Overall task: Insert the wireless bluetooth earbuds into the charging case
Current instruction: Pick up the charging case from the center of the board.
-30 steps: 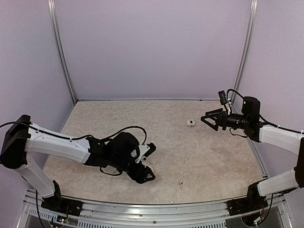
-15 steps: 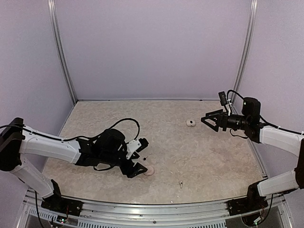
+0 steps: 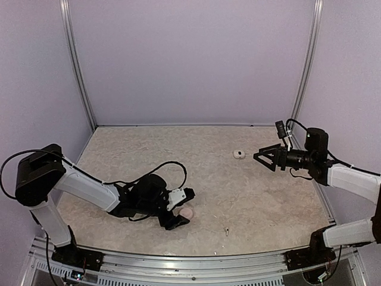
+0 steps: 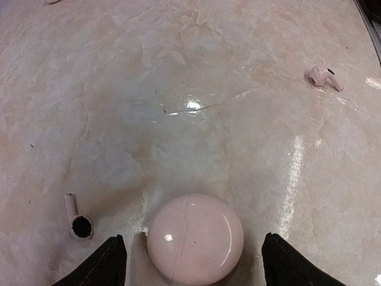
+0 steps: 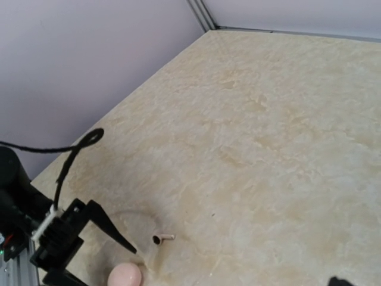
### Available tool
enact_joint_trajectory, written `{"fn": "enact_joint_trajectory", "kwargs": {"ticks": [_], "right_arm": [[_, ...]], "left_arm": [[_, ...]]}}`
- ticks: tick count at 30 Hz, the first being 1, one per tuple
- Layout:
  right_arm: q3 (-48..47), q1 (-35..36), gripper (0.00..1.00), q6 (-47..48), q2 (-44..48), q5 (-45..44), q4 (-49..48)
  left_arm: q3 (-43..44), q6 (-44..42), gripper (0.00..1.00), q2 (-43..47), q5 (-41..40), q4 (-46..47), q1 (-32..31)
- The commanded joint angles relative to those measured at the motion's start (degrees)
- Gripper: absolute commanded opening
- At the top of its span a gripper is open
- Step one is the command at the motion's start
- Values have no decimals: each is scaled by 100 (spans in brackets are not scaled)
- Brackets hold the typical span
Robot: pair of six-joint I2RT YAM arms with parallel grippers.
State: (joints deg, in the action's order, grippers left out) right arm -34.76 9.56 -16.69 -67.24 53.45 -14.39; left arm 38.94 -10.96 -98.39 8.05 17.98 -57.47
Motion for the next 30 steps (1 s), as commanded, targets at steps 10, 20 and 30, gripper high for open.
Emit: {"fn": "enact_joint_trajectory", "kwargs": {"ticks": [10, 20, 30], "right_arm": [[182, -44, 93, -653, -178, 119, -101], [286, 6, 88, -727, -137, 372, -9], [497, 862, 80, -879, 108, 298, -366]], "left_arm": [[215, -486, 66, -663, 520, 451, 0], [259, -853, 42, -247, -285, 336, -334], [753, -1297, 38, 874, -1617, 126, -828]]}}
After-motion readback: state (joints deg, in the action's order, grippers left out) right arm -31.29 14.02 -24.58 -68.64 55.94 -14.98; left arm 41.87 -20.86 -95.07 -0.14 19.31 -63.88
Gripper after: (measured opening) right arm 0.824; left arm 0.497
